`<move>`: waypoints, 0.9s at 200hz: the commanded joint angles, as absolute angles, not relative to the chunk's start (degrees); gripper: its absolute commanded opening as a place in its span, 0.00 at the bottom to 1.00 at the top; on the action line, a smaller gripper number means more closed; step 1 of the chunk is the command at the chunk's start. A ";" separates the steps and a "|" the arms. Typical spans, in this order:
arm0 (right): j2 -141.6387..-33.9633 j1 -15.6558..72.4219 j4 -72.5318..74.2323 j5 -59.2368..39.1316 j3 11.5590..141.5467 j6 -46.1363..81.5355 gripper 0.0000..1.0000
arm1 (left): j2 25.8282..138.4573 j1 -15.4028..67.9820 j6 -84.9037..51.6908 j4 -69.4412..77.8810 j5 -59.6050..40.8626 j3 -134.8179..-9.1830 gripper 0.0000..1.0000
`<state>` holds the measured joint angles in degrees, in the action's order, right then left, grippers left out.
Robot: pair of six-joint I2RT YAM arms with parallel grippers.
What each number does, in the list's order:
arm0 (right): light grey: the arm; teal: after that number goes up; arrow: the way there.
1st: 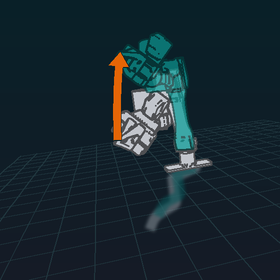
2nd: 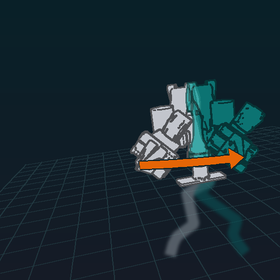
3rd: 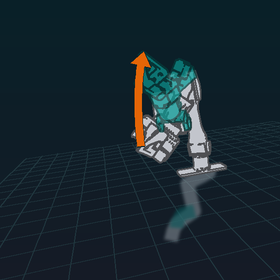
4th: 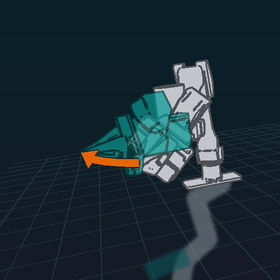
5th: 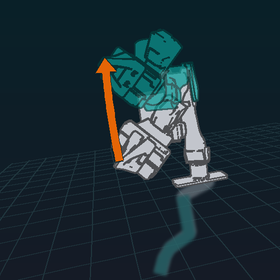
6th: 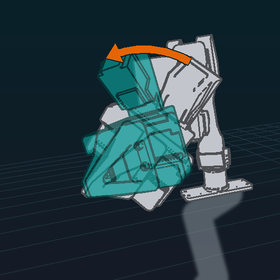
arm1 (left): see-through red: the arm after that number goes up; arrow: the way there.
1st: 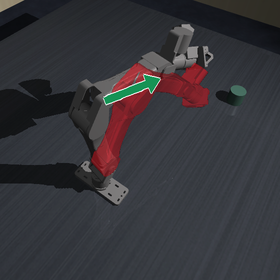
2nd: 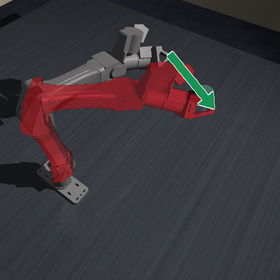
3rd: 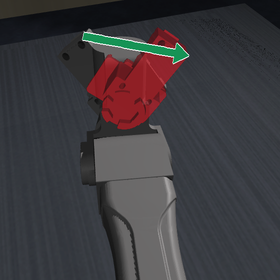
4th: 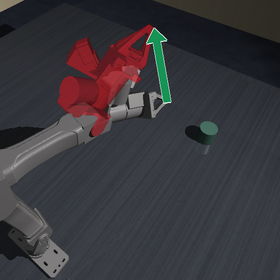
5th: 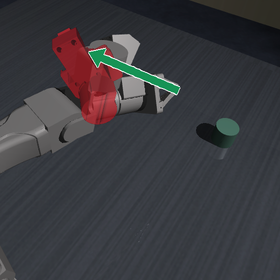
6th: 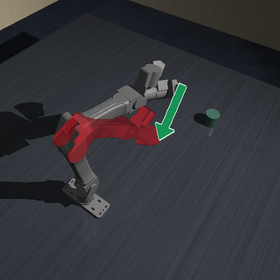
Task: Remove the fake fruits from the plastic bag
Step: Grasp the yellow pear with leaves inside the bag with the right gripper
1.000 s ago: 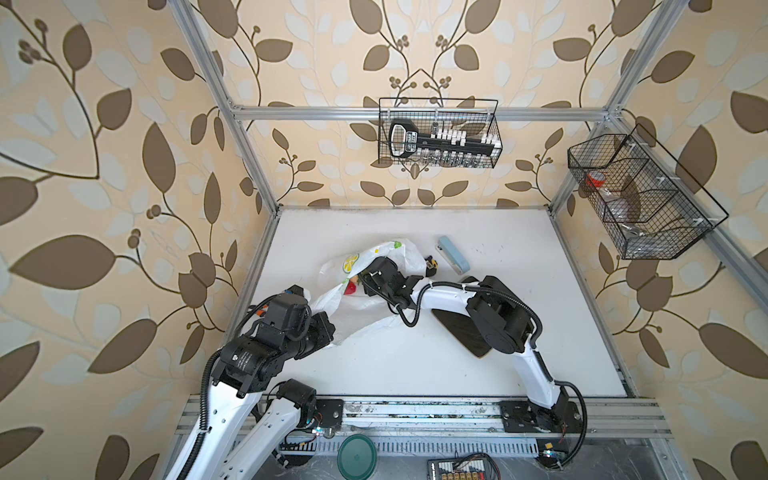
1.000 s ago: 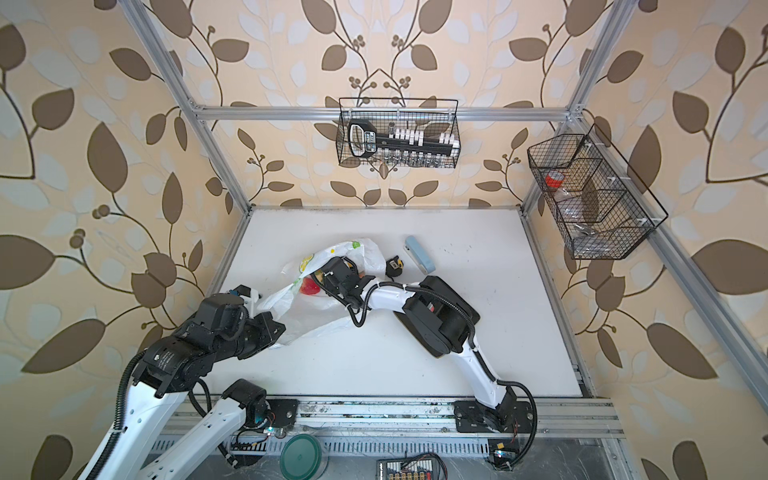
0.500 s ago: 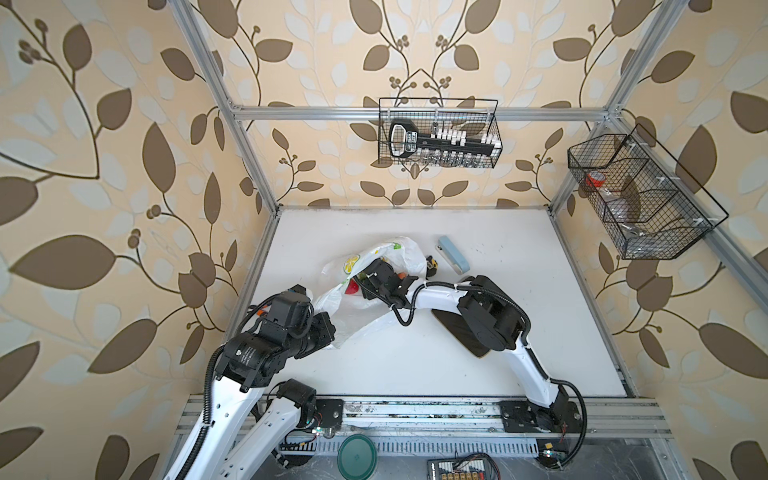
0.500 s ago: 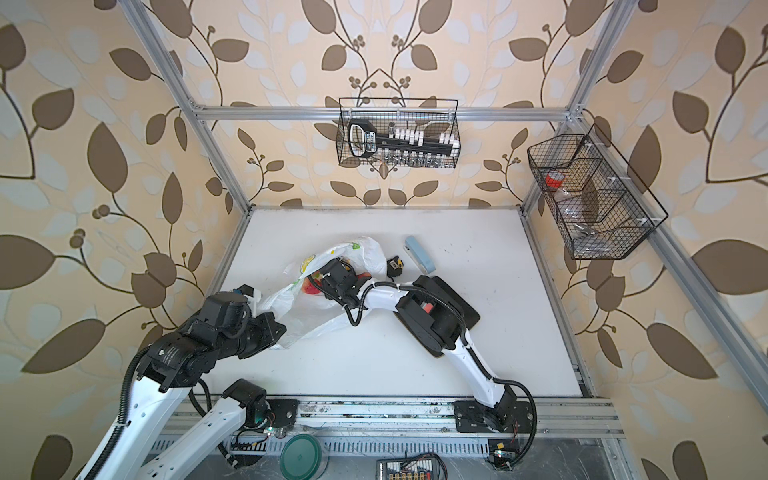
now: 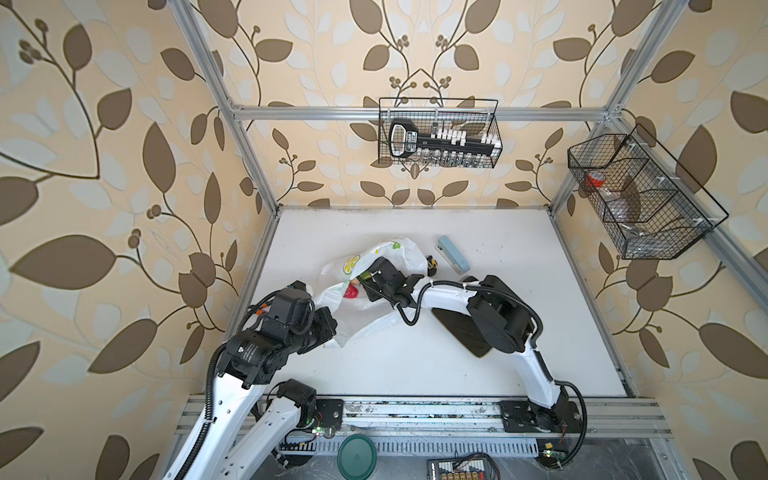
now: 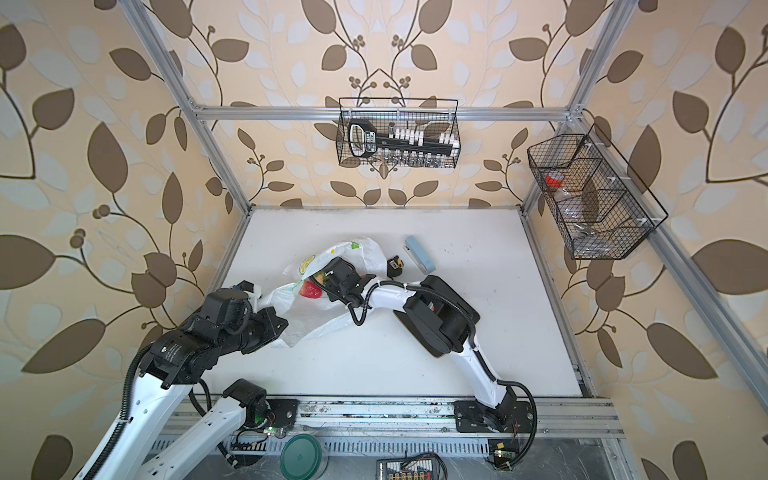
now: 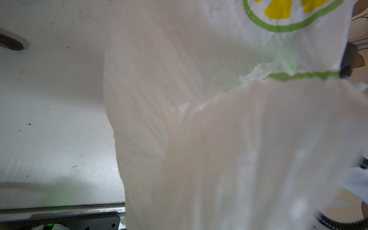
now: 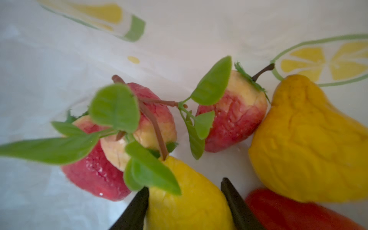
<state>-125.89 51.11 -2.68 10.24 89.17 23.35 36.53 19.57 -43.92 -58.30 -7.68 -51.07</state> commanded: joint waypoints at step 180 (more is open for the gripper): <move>-117.84 54.17 -19.66 0.14 83.02 25.74 0.51 | 38.41 20.15 -44.51 -55.44 0.96 -48.48 0.00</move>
